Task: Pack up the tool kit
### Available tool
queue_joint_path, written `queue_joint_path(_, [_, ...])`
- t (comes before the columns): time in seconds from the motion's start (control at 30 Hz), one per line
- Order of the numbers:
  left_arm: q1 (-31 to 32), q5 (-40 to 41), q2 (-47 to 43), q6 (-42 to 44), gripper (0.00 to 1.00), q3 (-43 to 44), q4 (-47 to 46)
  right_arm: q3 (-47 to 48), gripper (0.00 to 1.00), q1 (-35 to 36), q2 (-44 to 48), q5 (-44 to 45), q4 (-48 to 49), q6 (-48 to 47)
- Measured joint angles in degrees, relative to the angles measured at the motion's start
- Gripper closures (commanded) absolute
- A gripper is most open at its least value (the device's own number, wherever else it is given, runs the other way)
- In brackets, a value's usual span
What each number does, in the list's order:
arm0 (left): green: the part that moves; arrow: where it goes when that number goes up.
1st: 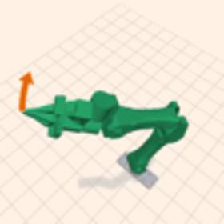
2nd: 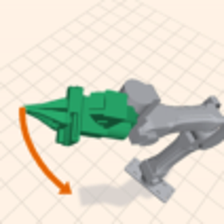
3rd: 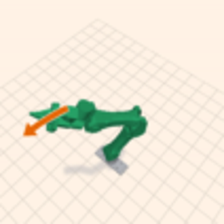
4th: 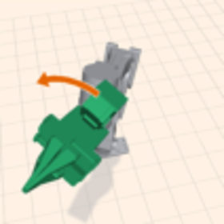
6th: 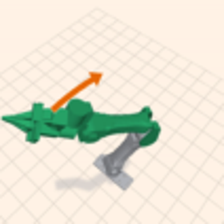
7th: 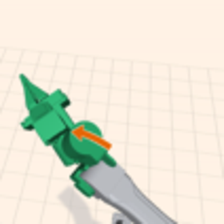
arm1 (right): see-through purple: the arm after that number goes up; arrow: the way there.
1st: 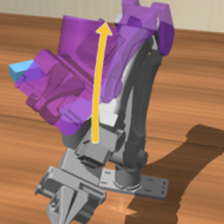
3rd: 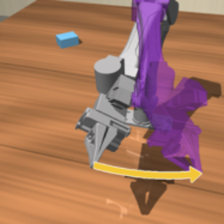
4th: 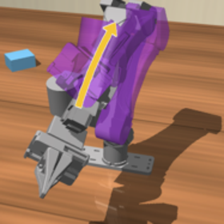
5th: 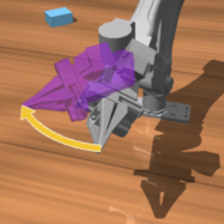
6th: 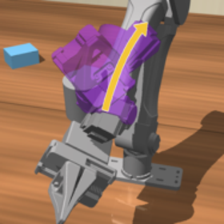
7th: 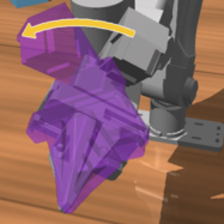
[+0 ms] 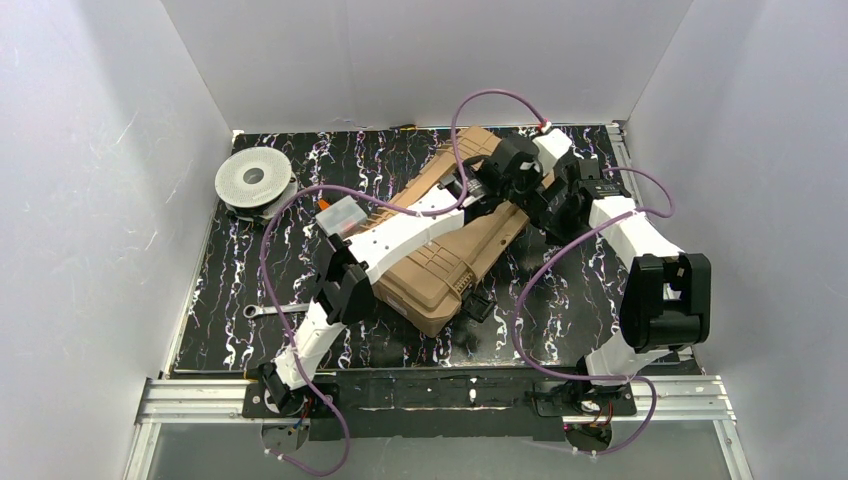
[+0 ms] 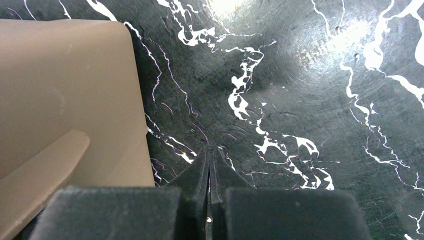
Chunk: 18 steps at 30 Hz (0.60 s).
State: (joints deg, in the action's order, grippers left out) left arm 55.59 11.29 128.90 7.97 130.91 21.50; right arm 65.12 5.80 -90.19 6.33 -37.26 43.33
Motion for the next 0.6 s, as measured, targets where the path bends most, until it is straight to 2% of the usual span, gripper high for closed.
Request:
queue_joint_path(0.33, [-5.33, -8.83, -2.84, -8.85, 0.02, 2.58, 7.39, 0.37, 0.99, 0.7, -1.18, -0.48, -0.52, -0.28])
queue_joint_path(0.47, [-10.38, -12.72, -7.91, -11.65, 0.02, 2.23, 8.44, 1.68, 0.99, 0.76, -2.12, -0.57, -1.75, -0.63])
queue_joint_path(0.6, [-18.01, -15.98, -14.05, -14.21, 0.02, 1.64, 8.46, 3.06, 0.99, 1.14, -3.32, -0.98, -1.57, -1.14])
